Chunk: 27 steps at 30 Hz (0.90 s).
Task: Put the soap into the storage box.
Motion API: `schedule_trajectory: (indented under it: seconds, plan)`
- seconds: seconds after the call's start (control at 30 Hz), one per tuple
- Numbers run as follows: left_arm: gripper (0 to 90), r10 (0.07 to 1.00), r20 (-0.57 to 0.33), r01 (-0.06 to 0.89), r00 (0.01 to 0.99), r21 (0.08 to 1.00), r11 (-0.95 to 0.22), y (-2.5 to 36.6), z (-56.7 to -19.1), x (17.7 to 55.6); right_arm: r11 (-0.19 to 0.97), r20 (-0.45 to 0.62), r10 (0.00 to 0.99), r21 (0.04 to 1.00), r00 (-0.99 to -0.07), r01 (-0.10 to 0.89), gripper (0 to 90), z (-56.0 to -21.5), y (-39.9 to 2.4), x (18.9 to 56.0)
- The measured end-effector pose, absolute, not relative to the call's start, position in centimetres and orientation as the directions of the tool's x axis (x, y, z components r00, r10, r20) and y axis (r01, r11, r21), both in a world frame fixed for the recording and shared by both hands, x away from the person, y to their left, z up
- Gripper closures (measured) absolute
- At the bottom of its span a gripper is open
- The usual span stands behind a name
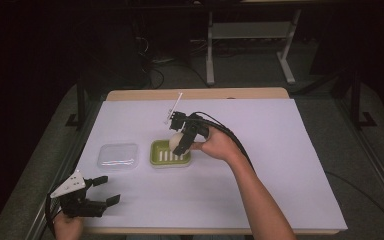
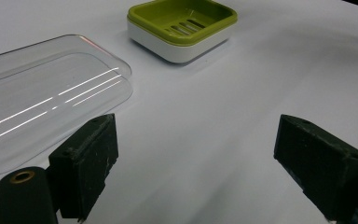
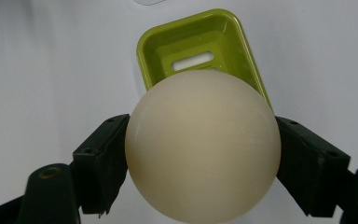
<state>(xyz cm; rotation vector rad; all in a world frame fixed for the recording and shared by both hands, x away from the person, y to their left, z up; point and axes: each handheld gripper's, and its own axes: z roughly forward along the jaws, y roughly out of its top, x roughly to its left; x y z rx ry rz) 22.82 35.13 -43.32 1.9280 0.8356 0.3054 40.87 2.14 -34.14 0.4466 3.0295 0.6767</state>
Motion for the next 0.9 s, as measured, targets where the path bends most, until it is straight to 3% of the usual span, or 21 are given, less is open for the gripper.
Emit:
schedule_trajectory:
  seconds: [0.9]
  plan:
    - [12.8, 0.67, -0.138, 0.421, 0.73, 0.863, -0.28, 35.3, -43.3, 22.8, 0.875, 0.076, 0.279, 0.392, -0.957, 0.286, 22.1, -36.4, 5.2, 42.4]
